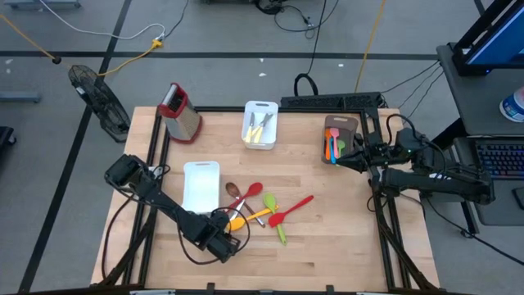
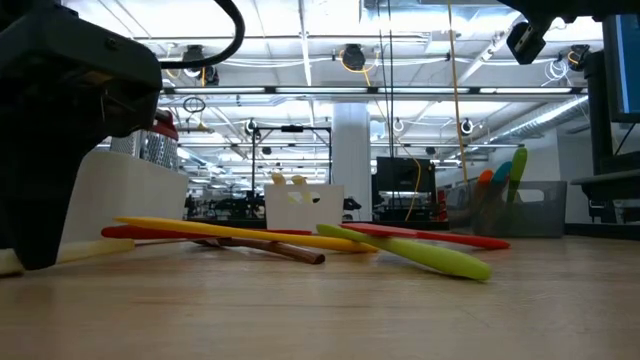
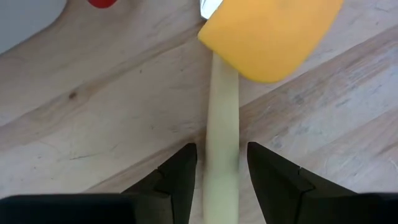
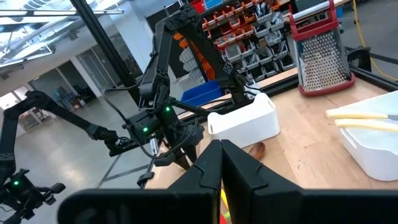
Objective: Pick & Place Kitchen Items
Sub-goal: Put the yellow knife into the top white bin
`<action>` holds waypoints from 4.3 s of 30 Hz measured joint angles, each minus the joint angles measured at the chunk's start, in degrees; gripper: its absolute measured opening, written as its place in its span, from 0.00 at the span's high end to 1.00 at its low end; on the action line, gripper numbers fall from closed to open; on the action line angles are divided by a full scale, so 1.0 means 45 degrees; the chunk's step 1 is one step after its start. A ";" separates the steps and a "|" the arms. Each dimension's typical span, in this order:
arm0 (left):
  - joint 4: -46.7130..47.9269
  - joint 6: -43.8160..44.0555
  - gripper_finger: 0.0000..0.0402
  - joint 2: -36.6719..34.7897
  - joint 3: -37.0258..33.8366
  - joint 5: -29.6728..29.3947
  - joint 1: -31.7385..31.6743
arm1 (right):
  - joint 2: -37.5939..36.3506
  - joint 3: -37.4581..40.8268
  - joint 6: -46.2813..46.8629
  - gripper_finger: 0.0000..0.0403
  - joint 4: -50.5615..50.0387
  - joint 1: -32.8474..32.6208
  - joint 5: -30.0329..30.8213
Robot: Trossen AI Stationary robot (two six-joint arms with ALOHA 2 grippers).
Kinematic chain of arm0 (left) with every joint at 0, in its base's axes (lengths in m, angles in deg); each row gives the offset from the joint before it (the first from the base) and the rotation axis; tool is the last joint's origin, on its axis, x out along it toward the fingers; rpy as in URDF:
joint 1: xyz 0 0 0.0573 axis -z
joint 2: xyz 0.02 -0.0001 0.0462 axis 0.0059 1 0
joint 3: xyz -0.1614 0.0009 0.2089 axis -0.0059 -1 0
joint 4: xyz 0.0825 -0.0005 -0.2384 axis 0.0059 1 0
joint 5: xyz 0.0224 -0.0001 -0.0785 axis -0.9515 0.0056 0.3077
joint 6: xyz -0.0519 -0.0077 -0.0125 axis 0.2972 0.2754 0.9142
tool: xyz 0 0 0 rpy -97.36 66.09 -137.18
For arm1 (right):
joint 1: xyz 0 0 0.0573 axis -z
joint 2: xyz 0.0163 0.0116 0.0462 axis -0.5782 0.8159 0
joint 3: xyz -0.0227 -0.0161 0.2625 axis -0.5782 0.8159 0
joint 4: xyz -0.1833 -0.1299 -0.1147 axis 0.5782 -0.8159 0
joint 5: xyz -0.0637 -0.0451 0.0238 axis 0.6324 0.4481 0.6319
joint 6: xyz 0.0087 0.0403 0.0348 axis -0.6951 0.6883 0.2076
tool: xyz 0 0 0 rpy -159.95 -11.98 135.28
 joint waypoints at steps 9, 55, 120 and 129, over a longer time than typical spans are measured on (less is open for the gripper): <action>-0.0015 -0.0005 0.62 0.0019 -0.0015 -0.0020 0.0000 | 0.0001 0.0000 0.0000 1.00 -0.0005 0.0000 0.0000; 0.1556 0.0349 0.88 0.0117 0.1098 0.0150 0.0131 | 0.0001 -0.0005 -0.0002 1.00 -0.0005 0.0000 0.0053; 0.3242 0.1040 0.88 -0.1658 0.1174 0.0069 0.0535 | 0.0001 -0.0005 0.0097 1.00 -0.0005 0.0000 0.0379; 0.2784 0.1292 0.88 -0.3260 0.1172 -0.1076 0.0393 | -0.0001 -0.0005 0.0097 1.00 -0.0005 0.0000 0.0379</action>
